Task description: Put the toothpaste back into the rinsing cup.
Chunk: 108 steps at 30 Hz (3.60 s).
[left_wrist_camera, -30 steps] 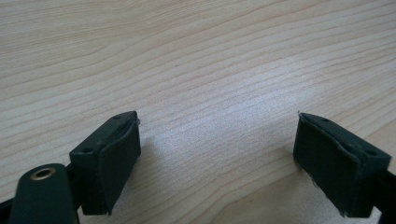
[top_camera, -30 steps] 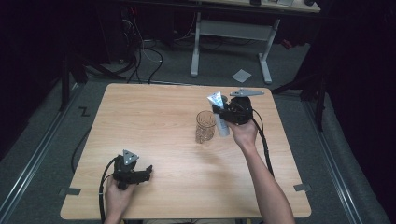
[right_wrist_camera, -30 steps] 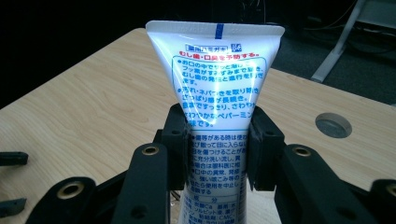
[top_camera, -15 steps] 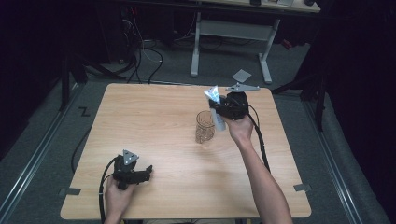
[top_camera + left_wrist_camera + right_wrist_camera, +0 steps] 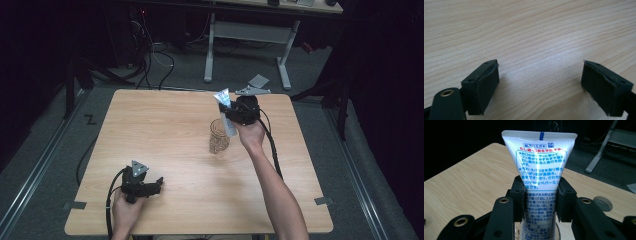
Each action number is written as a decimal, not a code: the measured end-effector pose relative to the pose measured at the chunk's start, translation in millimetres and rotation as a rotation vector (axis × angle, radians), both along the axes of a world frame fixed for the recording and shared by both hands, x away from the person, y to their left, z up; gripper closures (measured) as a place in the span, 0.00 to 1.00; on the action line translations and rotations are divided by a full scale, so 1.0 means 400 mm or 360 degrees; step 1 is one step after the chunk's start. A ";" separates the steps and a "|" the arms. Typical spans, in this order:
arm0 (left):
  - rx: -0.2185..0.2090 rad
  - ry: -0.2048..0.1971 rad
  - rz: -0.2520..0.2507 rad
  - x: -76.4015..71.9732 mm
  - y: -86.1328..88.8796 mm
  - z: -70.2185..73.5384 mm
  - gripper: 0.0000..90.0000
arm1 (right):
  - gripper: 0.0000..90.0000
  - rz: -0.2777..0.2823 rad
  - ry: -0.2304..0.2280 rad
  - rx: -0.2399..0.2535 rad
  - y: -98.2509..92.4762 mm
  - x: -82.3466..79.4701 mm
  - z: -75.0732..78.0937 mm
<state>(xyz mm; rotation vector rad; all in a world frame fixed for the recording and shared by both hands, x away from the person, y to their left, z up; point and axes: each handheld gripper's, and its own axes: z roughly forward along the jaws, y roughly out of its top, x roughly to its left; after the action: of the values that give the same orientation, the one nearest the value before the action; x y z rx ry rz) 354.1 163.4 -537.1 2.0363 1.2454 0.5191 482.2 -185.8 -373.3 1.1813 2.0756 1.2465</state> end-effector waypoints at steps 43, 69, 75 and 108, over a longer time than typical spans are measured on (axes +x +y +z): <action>-0.0002 0.0005 -0.0003 -0.001 0.000 0.000 0.17 | 0.71 -0.0036 0.0018 -0.0129 0.052 0.056 -0.054; -0.0004 0.0003 -0.0001 -0.001 0.000 0.000 0.17 | 0.71 -0.0021 0.0105 -0.0172 0.049 0.056 -0.090; -0.0004 0.0003 -0.0002 -0.001 0.000 0.000 0.17 | 0.71 -0.0017 0.0128 -0.0189 0.048 0.054 -0.106; -0.0002 0.0002 -0.0003 -0.001 0.000 0.000 0.17 | 0.69 0.0020 0.0195 -0.0207 0.043 0.043 -0.137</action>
<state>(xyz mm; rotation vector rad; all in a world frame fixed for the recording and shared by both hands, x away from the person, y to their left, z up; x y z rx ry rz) 353.9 163.6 -537.0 2.0367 1.2441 0.5165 499.4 -168.6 -428.2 1.2144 2.2188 1.0505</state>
